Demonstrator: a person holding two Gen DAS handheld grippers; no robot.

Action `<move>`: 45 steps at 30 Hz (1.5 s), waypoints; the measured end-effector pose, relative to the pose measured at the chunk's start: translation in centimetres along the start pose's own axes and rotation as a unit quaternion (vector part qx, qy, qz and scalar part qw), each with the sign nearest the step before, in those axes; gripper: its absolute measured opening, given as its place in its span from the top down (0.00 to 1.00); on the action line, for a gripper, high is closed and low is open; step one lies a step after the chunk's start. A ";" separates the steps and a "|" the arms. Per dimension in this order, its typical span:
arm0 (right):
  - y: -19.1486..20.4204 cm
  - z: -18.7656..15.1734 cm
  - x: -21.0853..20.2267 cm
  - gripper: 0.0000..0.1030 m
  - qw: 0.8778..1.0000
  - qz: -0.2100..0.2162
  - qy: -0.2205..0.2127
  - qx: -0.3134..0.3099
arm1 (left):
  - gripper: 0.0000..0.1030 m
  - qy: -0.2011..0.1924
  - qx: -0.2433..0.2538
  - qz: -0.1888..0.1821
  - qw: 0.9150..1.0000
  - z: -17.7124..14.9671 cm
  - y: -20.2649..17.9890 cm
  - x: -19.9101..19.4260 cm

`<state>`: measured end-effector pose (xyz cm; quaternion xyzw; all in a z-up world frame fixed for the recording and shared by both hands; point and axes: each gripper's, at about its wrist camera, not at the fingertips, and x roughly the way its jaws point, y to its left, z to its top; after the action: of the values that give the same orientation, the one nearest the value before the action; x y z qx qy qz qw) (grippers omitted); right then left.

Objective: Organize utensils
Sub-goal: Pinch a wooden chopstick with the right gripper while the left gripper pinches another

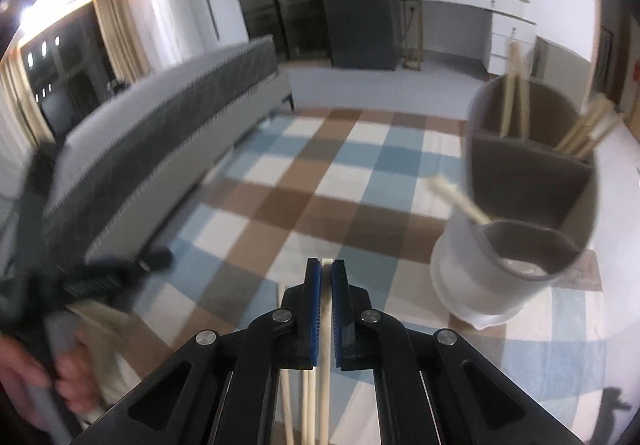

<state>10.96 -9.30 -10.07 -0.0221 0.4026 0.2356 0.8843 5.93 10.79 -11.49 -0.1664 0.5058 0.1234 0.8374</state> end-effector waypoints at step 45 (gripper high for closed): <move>-3.3 -3.3 -3.2 0.89 0.999 0.031 0.032 0.017 | 0.98 0.078 0.063 -0.047 0.994 0.1 -7.0 4.0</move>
<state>8.29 -14.23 -10.52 -0.0017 0.4349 0.2552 0.8636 10.47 4.62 -13.91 -0.1460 0.5681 0.0380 0.8090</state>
